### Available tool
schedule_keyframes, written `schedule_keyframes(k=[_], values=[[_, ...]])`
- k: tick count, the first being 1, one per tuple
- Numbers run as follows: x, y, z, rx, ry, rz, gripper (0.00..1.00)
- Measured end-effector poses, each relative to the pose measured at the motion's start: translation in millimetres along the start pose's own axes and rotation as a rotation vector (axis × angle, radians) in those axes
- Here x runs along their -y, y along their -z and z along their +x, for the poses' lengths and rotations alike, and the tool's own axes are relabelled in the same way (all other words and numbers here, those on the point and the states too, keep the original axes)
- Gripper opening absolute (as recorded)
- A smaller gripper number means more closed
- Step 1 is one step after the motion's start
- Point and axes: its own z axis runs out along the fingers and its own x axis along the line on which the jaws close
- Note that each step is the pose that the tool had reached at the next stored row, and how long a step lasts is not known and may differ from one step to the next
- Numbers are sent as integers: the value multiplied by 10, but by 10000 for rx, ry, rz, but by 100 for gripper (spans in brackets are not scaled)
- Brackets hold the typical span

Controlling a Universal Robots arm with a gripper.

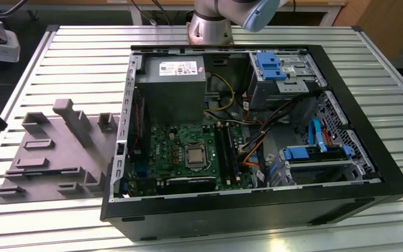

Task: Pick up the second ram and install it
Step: 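Pick up the second ram and move it above second insertion slot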

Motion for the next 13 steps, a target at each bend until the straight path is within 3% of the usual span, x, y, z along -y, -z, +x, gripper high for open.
schedule_keyframes(k=[13], values=[[26, -40, 13, -15, 361, -24, 11]])
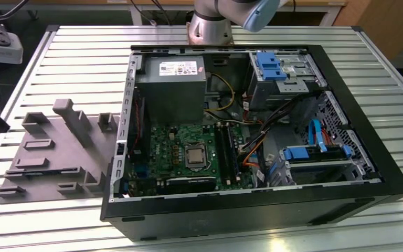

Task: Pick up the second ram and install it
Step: 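Pick up the second ram and move it above second insertion slot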

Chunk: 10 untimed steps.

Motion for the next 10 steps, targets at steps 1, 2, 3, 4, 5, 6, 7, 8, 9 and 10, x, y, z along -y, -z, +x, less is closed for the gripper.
schedule_keyframes(k=[1, 2, 3, 4, 5, 6, 7, 8, 9, 10], values=[[3, -3, 0, -1, 25, -1, 11], [5, -5, 0, -2, 50, -2, 11], [8, -7, 0, -3, 73, -4, 11], [10, -10, 0, -4, 96, -5, 11], [12, -12, 0, -5, 118, -7, 11], [13, -14, 0, -7, 142, -8, 11], [14, -16, 0, -7, 165, -9, 11], [15, -18, 0, -9, 187, -10, 11], [15, -19, 0, -11, 209, -12, 11], [15, -22, 0, -11, 231, -12, 11]])
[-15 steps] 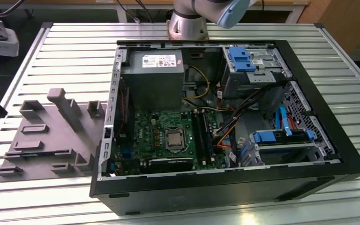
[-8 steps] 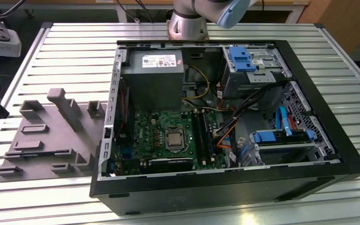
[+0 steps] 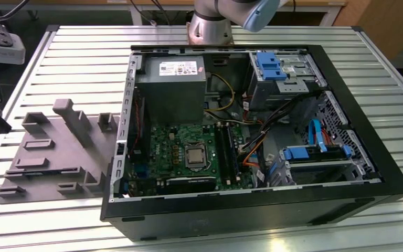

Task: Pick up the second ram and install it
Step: 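Pick up the second ram and move it above second insertion slot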

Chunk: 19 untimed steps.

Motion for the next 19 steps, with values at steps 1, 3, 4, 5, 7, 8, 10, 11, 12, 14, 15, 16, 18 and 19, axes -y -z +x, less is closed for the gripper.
schedule_keyframes(k=[1, 3, 4, 5, 7, 8, 10, 11, 12, 14, 15, 16, 18, 19], values=[[0, -3, 0, -1, 22, 0, 11], [1, -7, 0, -2, 69, 0, 11], [1, -9, 0, -4, 94, -1, 11], [1, -11, 0, -4, 119, -2, 11], [1, -14, 1, -6, 164, -2, 11], [1, -16, 1, -7, 186, -3, 11], [2, -18, 1, -10, 236, -4, 11], [2, -20, 1, -11, 261, -4, 11], [2, -21, 1, -12, 288, -5, 11], [2, -25, 1, -14, 341, -6, 11], [2, -27, 1, -15, 367, -7, 11], [2, -30, 1, -16, 391, -7, 11], [3, -38, 1, -18, 445, -7, 11], [3, -42, 1, -19, 470, -9, 11]])
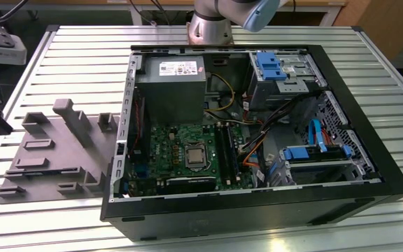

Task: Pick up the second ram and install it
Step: 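Pick up the second ram and move it above second insertion slot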

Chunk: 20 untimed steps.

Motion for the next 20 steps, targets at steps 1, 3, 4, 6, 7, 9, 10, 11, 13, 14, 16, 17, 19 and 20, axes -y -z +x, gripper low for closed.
schedule_keyframes(k=[1, 3, 4, 6, 7, 9, 10, 11, 13, 14, 16, 17, 19, 20], values=[[0, -3, 0, -1, 24, -1, 11], [0, -9, 0, -4, 66, -2, 11], [1, -11, 0, -5, 82, -4, 11], [1, -17, 0, -5, 110, -3, 11], [1, -20, 0, -6, 126, -3, 11], [2, -25, 0, -7, 158, -4, 11], [2, -28, 0, -8, 173, -4, 11], [3, -31, 0, -8, 190, -4, 11], [4, -37, 1, -10, 225, -5, 11], [4, -41, 1, -11, 242, -7, 11], [4, -48, 1, -12, 270, -6, 11], [4, -51, 1, -13, 286, -7, 11], [5, -58, 1, -14, 317, -8, 11], [5, -61, 1, -15, 333, -9, 11]])
